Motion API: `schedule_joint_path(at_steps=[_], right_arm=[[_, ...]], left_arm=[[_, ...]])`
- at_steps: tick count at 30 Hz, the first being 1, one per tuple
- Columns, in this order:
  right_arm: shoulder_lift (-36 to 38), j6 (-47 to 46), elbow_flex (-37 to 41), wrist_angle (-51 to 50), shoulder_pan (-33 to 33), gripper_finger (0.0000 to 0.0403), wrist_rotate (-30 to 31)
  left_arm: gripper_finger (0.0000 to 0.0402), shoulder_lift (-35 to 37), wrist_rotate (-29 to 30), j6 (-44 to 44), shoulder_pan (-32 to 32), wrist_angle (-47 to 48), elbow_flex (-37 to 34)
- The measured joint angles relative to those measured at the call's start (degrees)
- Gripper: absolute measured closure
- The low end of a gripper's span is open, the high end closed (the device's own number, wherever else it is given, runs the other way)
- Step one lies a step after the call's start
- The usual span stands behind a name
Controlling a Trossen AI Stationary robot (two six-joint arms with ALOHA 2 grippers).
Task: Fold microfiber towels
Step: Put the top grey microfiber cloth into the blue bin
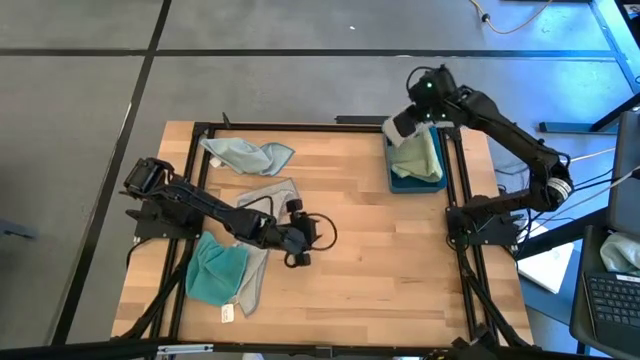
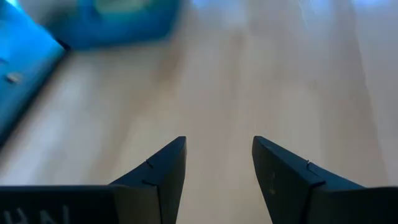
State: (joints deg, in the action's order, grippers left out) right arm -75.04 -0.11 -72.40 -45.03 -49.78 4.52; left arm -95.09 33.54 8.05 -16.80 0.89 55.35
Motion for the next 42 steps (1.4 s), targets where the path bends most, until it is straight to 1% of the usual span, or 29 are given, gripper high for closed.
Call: schedule_joint_path(at_steps=[3, 6, 8, 10, 11, 12, 13, 16, 17, 19, 22, 26, 31, 35, 37, 40, 42], right_arm=[[1.16, -2.97, -0.50, 0.29, 0.00, 0.0359, -0.05], [1.78, -5.79, -0.50, -1.17, -0.02, 0.0359, -0.10], [2.15, -7.13, -0.50, -1.43, 0.12, 0.0359, -0.14], [2.80, -8.74, -0.50, -1.16, 0.26, 0.0359, -0.16], [3.19, -9.62, -0.50, -0.71, 0.38, 0.0359, -0.44], [3.63, -10.49, -0.50, -0.33, 0.42, 0.0359, -1.02], [4.20, -11.61, -0.50, 0.09, 0.42, 0.0359, -1.51], [5.96, -14.47, -0.50, 2.16, 0.44, 0.0359, -2.04], [6.49, -14.70, -0.50, 2.67, 0.44, 0.0359, -2.82], [7.52, -14.99, -0.50, 3.23, 0.39, 0.0359, -4.05], [9.03, -16.79, -0.50, 3.59, 0.42, 0.0359, -4.23], [9.92, -17.38, -0.50, 4.72, 0.69, 0.0359, -4.20], [10.03, -16.12, -0.50, 4.65, 0.98, 0.0359, -4.40], [10.13, -16.38, -0.50, 5.17, 0.96, 0.0359, -6.79], [10.65, -16.25, -0.50, 5.24, 1.01, 0.0359, -7.51], [12.11, -16.32, -0.50, 5.45, 2.07, 0.0359, -7.57], [13.14, -16.16, -0.50, 5.73, 2.90, 0.0359, -7.22]], left_arm=[[0.0226, -0.03, 5.94, -6.20, 1.84, -13.94, 0.00], [0.0223, -0.44, 6.49, -20.15, 4.43, -28.72, 0.00], [0.0221, -0.46, 3.65, -28.58, 6.89, -36.24, 0.04], [0.0220, -1.23, -2.63, -32.84, 10.10, -41.18, 0.17], [0.0220, -1.46, -6.14, -34.17, 11.68, -41.83, 0.12], [0.0220, -1.71, -8.97, -34.99, 13.12, -41.85, 0.21], [0.0220, -2.69, -10.21, -35.44, 14.41, -42.05, 1.15], [0.0220, -5.11, -11.96, -37.31, 17.16, -41.39, 3.65], [0.0220, -6.58, -13.01, -38.33, 17.75, -41.90, 5.43], [0.0220, -8.90, -13.52, -40.36, 18.46, -42.14, 8.71], [0.0220, -13.56, -13.58, -44.90, 19.02, -42.38, 15.00], [0.0220, -20.70, -11.81, -50.31, 20.70, -39.70, 24.95], [0.0220, -27.73, -7.26, -50.59, 23.32, -30.08, 37.28], [0.0220, -31.25, -6.42, -47.76, 25.18, -26.91, 44.05], [0.0220, -32.29, -6.13, -46.59, 25.86, -26.31, 46.15], [0.0220, -33.16, -6.15, -44.13, 26.61, -26.29, 47.45], [0.0220, -33.22, -7.46, -42.10, 26.96, -26.67, 47.76]])
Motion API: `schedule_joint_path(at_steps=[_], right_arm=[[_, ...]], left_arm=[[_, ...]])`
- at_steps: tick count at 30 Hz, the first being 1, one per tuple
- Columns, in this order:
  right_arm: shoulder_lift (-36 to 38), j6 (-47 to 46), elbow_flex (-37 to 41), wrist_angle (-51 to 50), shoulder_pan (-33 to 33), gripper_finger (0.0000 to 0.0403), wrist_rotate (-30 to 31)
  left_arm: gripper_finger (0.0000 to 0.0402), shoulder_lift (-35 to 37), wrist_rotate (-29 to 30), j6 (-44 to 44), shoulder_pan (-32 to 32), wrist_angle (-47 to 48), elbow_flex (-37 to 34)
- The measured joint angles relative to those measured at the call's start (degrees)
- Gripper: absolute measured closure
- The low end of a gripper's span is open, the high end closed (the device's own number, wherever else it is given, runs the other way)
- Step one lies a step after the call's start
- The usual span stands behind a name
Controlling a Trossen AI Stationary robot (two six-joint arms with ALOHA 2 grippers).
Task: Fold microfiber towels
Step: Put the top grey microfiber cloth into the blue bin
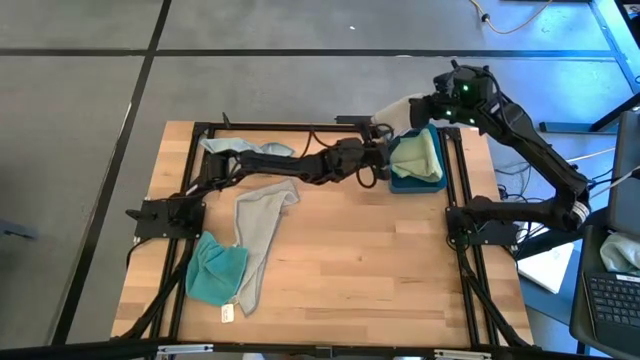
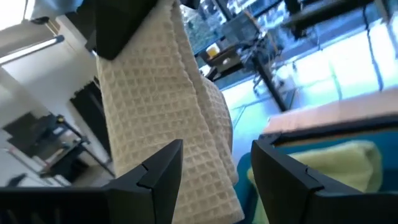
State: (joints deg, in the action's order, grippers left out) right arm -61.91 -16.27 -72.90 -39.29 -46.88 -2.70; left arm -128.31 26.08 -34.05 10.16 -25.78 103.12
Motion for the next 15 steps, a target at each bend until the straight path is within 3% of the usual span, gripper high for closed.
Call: schedule_joint_path(at_steps=[9, 15], right_arm=[[1.09, 4.49, 1.94, -11.22, 0.97, 0.0370, 6.42], [1.17, 1.59, 6.53, -6.58, 2.75, 0.0376, 9.78]], left_arm=[[0.0220, 0.00, 0.37, 2.60, -0.76, 4.79, 0.10], [0.0220, 0.00, 0.95, 1.57, -2.56, 3.25, 0.07]])
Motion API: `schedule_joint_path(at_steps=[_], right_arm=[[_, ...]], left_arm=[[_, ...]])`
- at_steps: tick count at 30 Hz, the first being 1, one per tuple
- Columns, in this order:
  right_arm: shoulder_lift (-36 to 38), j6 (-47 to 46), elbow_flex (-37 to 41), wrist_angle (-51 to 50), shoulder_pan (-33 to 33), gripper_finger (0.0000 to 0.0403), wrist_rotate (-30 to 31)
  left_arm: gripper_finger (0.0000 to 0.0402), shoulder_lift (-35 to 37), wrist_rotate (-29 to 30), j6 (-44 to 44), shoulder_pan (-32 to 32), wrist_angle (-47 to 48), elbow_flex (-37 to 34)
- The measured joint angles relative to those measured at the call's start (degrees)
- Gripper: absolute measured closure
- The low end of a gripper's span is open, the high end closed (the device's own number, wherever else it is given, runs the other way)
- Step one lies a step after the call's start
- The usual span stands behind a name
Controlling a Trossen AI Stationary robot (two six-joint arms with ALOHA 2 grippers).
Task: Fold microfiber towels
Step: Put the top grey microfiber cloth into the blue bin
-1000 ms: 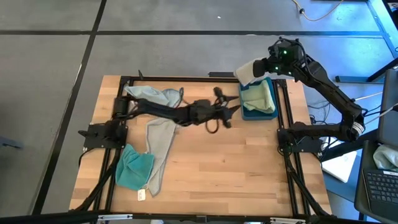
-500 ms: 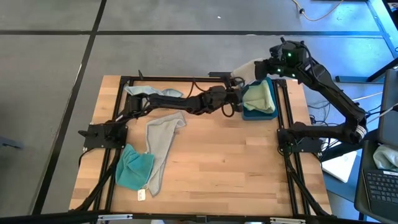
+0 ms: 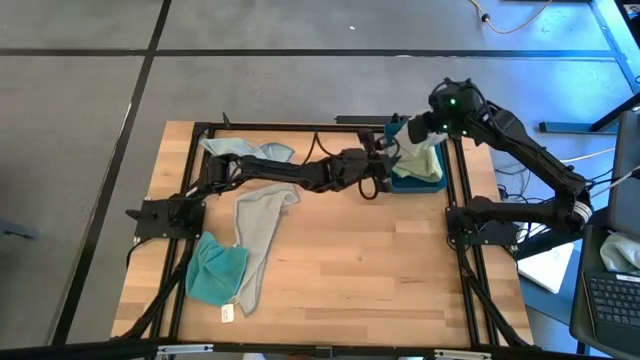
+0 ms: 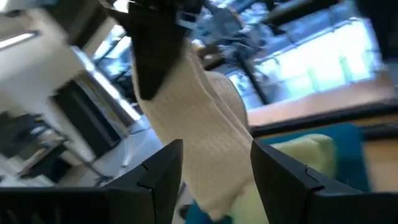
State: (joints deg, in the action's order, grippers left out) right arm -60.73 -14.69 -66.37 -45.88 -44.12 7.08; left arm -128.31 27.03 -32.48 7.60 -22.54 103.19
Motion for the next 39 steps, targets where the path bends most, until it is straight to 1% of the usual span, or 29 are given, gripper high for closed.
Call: schedule_joint_path(at_steps=[4, 6, 8, 10, 13, 17, 20, 24, 26, 27, 31, 36, 39], right_arm=[[0.31, -2.97, 3.29, 7.42, 3.04, 0.0376, 0.81], [0.31, -4.41, 5.05, 10.28, 4.38, 0.0377, 1.80], [0.27, -5.98, 6.20, 13.24, 5.59, 0.0377, 3.01], [0.29, -7.26, 6.74, 17.60, 6.75, 0.0377, 4.14], [0.29, -9.95, 6.81, 23.35, 8.22, 0.0377, 4.50], [0.29, -14.17, 6.82, 29.89, 9.99, 0.0377, 4.67], [0.27, -17.32, 6.82, 32.09, 11.78, 0.0377, 5.48], [0.25, -18.22, 6.82, 32.88, 15.32, 0.0377, 9.08], [0.25, -18.24, 6.82, 33.19, 17.07, 0.0377, 10.92], [0.25, -18.26, 6.82, 33.70, 17.94, 0.0377, 11.23], [0.25, -18.23, 6.82, 36.40, 20.62, 0.0377, 11.90], [0.25, -18.35, 6.82, 36.16, 22.16, 0.0377, 14.31], [0.25, -21.25, 6.82, 35.71, 23.62, 0.0377, 14.58]], left_arm=[[0.0215, 0.02, 3.13, -0.23, 1.07, -6.63, 0.01], [0.0211, 0.02, 3.13, 0.87, 1.66, -8.86, -0.01], [0.0207, 0.02, 1.44, 2.42, 2.06, -9.98, 0.00], [0.0203, 0.07, 0.84, 3.78, 2.08, -9.53, 0.01], [0.0199, 0.07, 0.62, 3.58, 1.45, -6.19, 0.01], [0.0200, 0.07, 1.67, 2.82, 0.41, -3.85, 0.01], [0.0199, 0.07, 4.86, -1.24, -0.17, -4.27, 0.01], [0.0197, 0.07, 14.59, -5.08, -0.69, -6.71, 0.01], [0.0197, 0.07, 17.44, -5.84, -0.71, -7.93, 0.01], [0.0197, 0.07, 18.15, -6.03, -0.69, -8.21, 0.01], [0.0193, 0.07, 17.99, -5.51, -0.74, -9.36, -0.01], [0.0192, 0.07, 17.17, -6.28, -2.84, -11.97, -0.01], [0.0192, 0.07, 20.13, -10.15, -4.61, -15.32, -0.01]])
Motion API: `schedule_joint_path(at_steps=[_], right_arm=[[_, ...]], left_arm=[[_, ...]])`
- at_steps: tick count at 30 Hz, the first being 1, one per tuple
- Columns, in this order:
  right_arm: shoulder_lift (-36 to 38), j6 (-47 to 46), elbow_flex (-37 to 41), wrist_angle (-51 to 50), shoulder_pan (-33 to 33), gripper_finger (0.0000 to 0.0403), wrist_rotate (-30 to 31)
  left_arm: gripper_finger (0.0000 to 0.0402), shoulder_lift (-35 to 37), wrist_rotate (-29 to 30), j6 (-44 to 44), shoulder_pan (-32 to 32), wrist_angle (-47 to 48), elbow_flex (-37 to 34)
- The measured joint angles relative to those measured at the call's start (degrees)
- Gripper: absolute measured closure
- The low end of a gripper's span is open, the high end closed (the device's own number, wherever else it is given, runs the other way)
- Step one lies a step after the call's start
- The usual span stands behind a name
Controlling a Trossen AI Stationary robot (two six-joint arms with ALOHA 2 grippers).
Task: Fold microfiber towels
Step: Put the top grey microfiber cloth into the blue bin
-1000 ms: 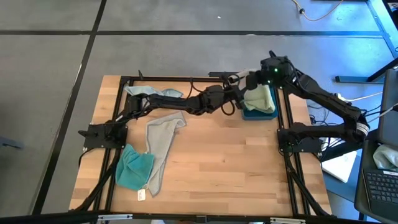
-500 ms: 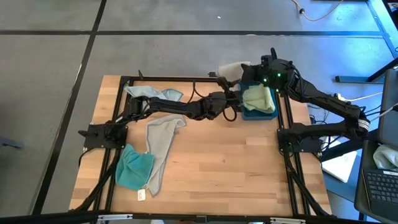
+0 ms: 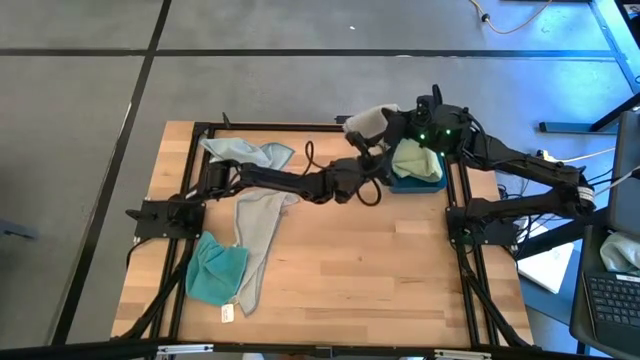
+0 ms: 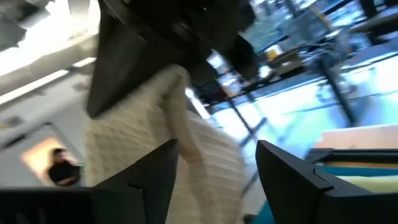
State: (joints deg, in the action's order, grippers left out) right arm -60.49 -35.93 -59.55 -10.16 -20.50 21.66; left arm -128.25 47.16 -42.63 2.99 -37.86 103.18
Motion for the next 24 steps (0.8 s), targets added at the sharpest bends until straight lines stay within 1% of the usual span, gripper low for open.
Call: schedule_joint_path(at_steps=[5, 10, 16, 18, 21, 24], right_arm=[[0.00, -1.54, 0.00, 0.03, 3.73, 0.0377, 1.13], [0.00, -4.74, 0.00, 0.67, 7.75, 0.0377, 1.50], [0.39, -4.25, 0.00, 2.12, 12.74, 0.0377, 5.87], [0.58, -3.71, 0.00, 2.07, 13.89, 0.0377, 6.86], [0.94, -2.85, 0.00, 1.85, 14.94, 0.0377, 7.16], [1.04, -3.03, 0.00, 2.84, 16.27, 0.0377, 7.55]], left_arm=[[0.0194, 0.00, 6.48, -10.48, -2.72, -5.57, 0.00], [0.0195, 0.00, 9.12, -17.59, -4.15, -10.55, 0.00], [0.0195, 0.00, 11.04, -21.60, -5.19, -13.64, 0.00], [0.0195, -0.01, 12.92, -24.30, -5.87, -15.69, -0.04], [0.0195, 0.00, 14.78, -28.25, -7.30, -18.34, -0.04], [0.0195, -0.02, 15.20, -31.50, -8.55, -22.26, -0.04]])
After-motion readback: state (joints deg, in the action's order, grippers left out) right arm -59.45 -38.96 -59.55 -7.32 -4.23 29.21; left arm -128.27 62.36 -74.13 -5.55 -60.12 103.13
